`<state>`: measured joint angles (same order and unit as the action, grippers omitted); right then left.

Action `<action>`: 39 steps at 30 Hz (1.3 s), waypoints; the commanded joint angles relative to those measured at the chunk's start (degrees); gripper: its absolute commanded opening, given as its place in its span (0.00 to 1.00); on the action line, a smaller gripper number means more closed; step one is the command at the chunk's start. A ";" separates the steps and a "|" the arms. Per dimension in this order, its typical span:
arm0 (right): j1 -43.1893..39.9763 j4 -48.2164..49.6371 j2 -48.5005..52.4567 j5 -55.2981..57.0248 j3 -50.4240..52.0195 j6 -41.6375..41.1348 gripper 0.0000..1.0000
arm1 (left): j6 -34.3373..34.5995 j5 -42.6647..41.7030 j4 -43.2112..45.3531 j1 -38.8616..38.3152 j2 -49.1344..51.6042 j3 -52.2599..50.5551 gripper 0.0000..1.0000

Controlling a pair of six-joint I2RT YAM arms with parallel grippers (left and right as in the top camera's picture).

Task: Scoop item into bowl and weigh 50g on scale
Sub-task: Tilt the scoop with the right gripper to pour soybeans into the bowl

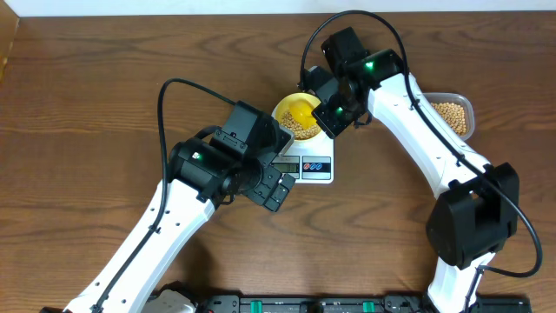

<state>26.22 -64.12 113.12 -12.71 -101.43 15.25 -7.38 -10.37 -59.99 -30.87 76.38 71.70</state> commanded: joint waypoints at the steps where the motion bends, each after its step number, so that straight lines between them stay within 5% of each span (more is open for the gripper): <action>1: 0.46 -0.20 0.17 -2.05 0.07 0.11 0.01 | -0.11 0.17 -0.13 -0.07 -0.46 0.74 0.98; 39: -0.87 0.26 1.18 -7.74 0.09 -7.30 0.01 | -0.11 0.15 -0.13 -0.07 -0.46 0.74 0.98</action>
<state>25.93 -63.86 113.75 -18.28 -101.43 10.07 -7.38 -10.37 -59.99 -30.87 76.38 71.70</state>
